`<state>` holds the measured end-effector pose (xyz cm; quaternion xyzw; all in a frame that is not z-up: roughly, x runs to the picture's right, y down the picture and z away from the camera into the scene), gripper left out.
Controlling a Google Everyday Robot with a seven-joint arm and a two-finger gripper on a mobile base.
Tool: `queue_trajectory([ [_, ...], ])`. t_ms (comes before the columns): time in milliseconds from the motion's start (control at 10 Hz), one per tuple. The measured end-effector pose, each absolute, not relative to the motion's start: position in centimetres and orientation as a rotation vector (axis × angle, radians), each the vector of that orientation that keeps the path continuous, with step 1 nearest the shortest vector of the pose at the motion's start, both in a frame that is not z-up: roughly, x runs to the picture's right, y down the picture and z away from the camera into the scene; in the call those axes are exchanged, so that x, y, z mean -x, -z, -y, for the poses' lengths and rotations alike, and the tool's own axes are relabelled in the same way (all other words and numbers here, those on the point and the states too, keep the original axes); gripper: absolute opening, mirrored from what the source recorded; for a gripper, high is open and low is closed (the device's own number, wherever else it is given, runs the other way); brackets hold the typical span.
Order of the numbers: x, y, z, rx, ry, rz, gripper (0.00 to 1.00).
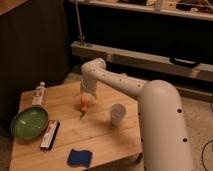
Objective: Drag the pepper across the table
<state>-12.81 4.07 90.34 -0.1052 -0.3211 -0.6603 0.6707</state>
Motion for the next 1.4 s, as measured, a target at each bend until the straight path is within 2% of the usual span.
queue_trajectory([
  [1400, 15.9, -92.2, -7.6, 0.303, 1.562, 0.77, 0.8],
])
